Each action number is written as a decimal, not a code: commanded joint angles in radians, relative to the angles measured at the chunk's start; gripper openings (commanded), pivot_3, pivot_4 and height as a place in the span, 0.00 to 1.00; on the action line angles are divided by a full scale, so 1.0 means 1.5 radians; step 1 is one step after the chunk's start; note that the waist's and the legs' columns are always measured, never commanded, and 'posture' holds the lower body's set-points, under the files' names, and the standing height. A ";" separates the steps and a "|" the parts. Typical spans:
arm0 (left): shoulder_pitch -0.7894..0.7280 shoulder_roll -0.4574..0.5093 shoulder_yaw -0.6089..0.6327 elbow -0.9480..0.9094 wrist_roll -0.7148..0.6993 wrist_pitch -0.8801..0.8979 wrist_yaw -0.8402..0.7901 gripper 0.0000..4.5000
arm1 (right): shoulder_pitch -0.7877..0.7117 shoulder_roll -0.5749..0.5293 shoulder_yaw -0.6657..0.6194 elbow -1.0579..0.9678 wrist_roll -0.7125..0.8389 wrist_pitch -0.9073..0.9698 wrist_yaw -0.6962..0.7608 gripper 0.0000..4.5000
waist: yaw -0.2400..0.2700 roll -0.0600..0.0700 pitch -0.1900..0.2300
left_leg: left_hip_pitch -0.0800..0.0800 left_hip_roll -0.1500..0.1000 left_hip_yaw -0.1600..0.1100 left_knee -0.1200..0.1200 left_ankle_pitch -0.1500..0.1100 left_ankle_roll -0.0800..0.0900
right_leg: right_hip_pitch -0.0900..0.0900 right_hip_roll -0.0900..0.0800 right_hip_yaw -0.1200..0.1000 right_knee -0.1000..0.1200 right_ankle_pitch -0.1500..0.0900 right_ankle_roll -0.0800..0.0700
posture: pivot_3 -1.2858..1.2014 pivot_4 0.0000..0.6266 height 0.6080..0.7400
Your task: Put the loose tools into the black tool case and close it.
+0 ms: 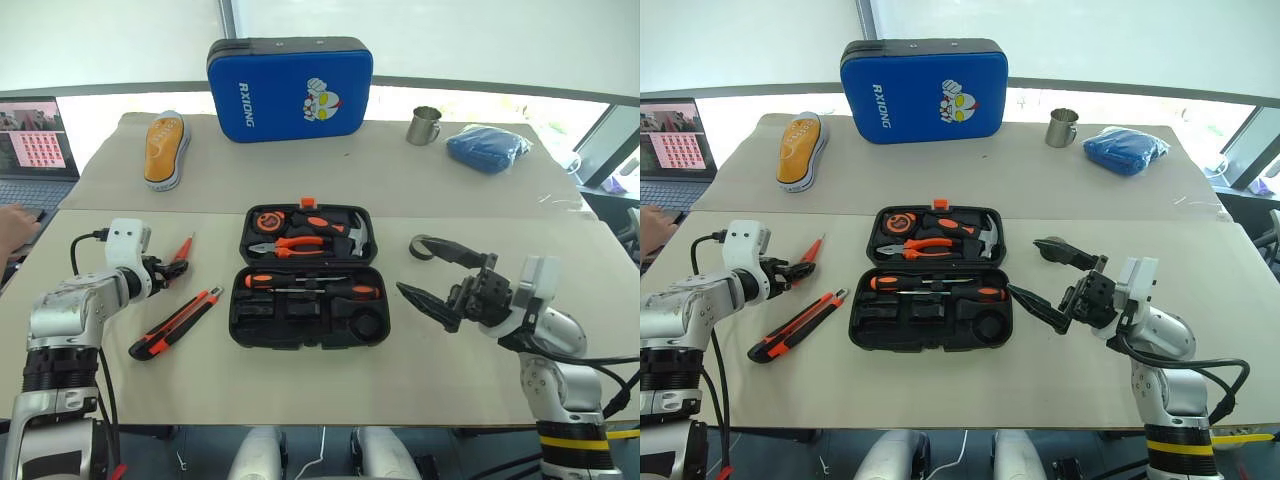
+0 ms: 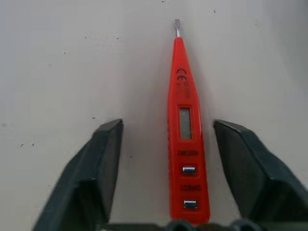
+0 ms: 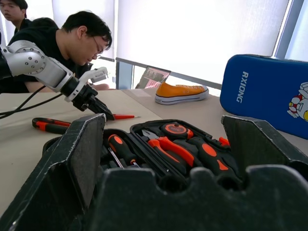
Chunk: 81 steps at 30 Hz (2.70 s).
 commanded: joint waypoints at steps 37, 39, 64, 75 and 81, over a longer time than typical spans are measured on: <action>-0.040 0.054 -0.280 -0.124 0.224 -0.470 -0.593 0.11 | 0.087 -0.097 0.017 -0.182 0.053 0.136 -0.014 1.00 | 0.014 -0.001 0.001 | -0.003 0.001 0.005 0.003 0.000 0.001 | 0.000 0.002 0.000 -0.001 -0.001 0.001 | 0.52 0.24 1.00; -0.044 0.043 -0.272 -0.140 0.202 -0.433 -0.590 0.11 | 0.091 -0.096 0.018 -0.180 0.061 0.141 -0.011 1.00 | 0.016 -0.001 0.001 | -0.003 0.001 0.004 0.003 0.000 0.001 | 0.000 0.002 0.000 -0.001 -0.001 0.001 | 0.52 0.24 1.00; -0.062 0.083 -0.355 -0.151 0.304 -0.449 -0.613 0.11 | 0.131 -0.101 0.004 -0.174 0.080 0.174 -0.018 1.00 | 0.010 -0.001 0.001 | -0.004 0.001 0.003 0.003 0.000 0.001 | -0.001 0.003 0.000 -0.001 -0.001 0.001 | 0.52 0.24 1.00; -0.053 0.030 -0.270 -0.142 0.188 -0.452 -0.610 0.70 | 0.129 -0.097 0.011 -0.165 0.076 0.175 -0.009 1.00 | 0.009 -0.001 0.001 | -0.003 0.001 0.003 0.003 0.000 0.001 | 0.000 0.003 0.000 -0.001 -0.001 0.001 | 0.52 0.24 1.00; -0.053 0.004 -0.177 -0.147 0.048 -0.469 -0.646 0.94 | 0.138 -0.099 0.011 -0.161 0.077 0.178 0.001 1.00 | 0.010 -0.001 0.001 | -0.005 0.001 0.001 0.004 0.000 0.001 | -0.001 0.003 0.000 -0.001 -0.001 0.001 | 0.52 0.24 1.00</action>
